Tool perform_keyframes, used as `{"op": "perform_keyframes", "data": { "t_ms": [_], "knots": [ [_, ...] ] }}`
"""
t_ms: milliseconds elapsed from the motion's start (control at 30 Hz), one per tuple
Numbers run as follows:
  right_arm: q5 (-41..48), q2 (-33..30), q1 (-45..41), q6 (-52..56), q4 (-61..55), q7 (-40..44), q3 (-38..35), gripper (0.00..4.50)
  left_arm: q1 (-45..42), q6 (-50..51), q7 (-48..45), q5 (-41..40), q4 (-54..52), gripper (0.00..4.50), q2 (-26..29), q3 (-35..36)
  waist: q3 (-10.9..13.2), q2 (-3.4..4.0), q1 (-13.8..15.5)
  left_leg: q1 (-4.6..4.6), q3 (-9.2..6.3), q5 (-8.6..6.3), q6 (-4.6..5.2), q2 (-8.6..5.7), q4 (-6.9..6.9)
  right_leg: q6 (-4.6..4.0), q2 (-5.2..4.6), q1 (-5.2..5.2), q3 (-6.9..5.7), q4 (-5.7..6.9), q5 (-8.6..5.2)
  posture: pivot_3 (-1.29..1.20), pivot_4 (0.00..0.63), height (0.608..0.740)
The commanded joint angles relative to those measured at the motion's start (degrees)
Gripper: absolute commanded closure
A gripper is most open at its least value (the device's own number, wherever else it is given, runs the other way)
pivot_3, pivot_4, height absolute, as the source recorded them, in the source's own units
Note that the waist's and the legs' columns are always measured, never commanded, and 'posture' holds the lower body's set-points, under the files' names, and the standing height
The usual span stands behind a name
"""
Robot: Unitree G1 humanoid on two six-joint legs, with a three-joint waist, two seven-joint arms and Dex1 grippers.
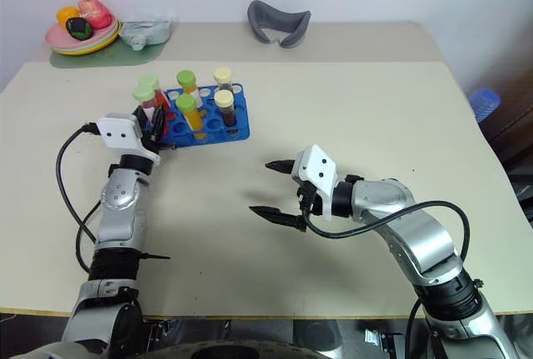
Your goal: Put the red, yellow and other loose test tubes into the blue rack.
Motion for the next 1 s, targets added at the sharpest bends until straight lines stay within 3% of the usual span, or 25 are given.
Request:
{"op": "perform_keyframes", "data": {
  "t_ms": [33,67,300,500,667,1000],
  "knots": [
    [0.9,-0.2,0.2,-0.1,-3.2,0.0,-1.3,0.0,-1.0,-1.5,-0.2,0.0,-0.7,3.61,-0.2,-0.5,0.0,0.0,0.0,0.0,0.0,0.0,0.0,0.0,-0.01,0.0,0.0,0.0,0.0,-0.01,0.0,0.0,0.15,0.74],
    [0.9,-0.3,0.3,-0.1,-3.2,-0.1,-1.4,0.0,-0.9,-1.5,-0.2,0.1,-0.8,3.61,-0.2,-0.7,0.0,0.0,0.0,0.0,0.0,0.0,0.0,0.0,-0.01,0.0,0.0,-0.01,0.0,-0.01,0.0,0.0,0.15,0.74],
    [1.0,-1.5,1.0,-0.3,-3.1,0.3,-3.1,0.0,5.3,3.6,-3.3,-5.4,-10.2,0.27,2.0,1.7,0.0,0.0,-0.3,0.0,0.0,0.0,0.0,0.01,-0.04,0.0,0.0,-0.02,0.0,-0.01,0.0,0.0,0.15,0.74],
    [2.8,-3.9,1.6,0.6,1.8,0.0,-11.1,0.0,17.2,15.8,-10.7,-13.8,-25.9,0.27,11.7,6.8,0.0,0.0,-0.3,0.01,0.01,0.0,0.0,0.04,-0.05,-0.01,0.02,-0.03,0.03,0.02,0.0,0.0,0.15,0.74],
    [3.3,-7.6,6.2,-0.4,9.2,0.9,-21.6,0.0,29.7,21.2,-19.9,-17.1,-28.2,0.27,22.7,15.4,0.0,0.01,-0.1,0.0,0.03,-0.01,0.02,0.03,-0.1,-0.02,0.0,0.0,0.02,-0.1,-0.01,0.0,0.15,0.74],
    [0.3,-11.2,8.9,-6.1,20.0,4.6,-27.0,0.0,36.2,22.9,-23.7,-18.9,-28.4,0.27,24.3,20.7,0.0,0.03,-0.3,0.03,0.07,-0.02,0.04,0.04,-0.09,-0.03,0.02,0.01,0.04,-0.09,-0.02,0.0,0.15,0.74]
  ]
}}
